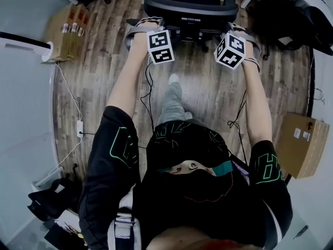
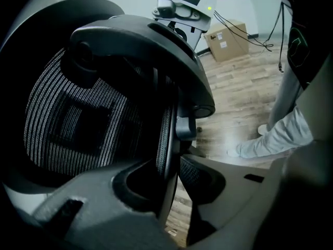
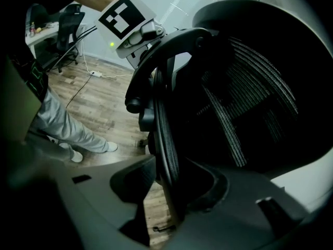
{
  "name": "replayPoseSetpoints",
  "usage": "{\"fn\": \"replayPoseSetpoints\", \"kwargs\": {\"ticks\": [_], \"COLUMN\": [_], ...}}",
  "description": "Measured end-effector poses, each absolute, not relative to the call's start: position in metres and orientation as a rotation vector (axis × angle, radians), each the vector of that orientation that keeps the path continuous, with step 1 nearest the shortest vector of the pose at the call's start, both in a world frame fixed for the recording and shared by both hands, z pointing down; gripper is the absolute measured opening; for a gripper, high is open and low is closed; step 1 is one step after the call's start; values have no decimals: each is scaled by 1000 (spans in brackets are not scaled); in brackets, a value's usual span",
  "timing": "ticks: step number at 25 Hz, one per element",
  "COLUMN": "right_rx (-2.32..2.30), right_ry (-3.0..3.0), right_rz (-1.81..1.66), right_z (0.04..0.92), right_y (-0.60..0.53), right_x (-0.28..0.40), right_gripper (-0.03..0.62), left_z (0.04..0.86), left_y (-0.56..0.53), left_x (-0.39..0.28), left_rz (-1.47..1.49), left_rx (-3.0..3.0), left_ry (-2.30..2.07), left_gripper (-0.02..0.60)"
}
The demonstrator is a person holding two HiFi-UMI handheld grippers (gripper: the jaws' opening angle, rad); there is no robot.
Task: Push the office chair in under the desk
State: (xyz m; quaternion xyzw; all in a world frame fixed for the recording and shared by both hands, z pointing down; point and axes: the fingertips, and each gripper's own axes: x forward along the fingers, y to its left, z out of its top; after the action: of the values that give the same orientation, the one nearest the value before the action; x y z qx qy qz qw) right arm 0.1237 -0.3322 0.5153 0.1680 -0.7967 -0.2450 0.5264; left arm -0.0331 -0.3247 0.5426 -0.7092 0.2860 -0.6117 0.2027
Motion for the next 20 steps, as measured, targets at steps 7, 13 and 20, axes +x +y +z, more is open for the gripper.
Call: {"fn": "replayPoseSetpoints", "kwargs": {"ticks": [7,13,20], "right_rx": [424,436,467], "right_ry": [-1900,-1901,-1892], "right_rz": [-599,-596,-573], "right_z": [515,516,515], "right_y": [-386,-440,-502], "right_x": [112,89,64], "right_gripper": [161,161,161], "left_z": [542,542,542], "left_y": [-381,-438,-502], "left_x": [-45,-70,-94], "left_rz": [-1708,-1728,-1723], "left_rx": [-1967,-1942,-1933], "left_ry": [775,780,755], "left_gripper": [132,132,130]}}
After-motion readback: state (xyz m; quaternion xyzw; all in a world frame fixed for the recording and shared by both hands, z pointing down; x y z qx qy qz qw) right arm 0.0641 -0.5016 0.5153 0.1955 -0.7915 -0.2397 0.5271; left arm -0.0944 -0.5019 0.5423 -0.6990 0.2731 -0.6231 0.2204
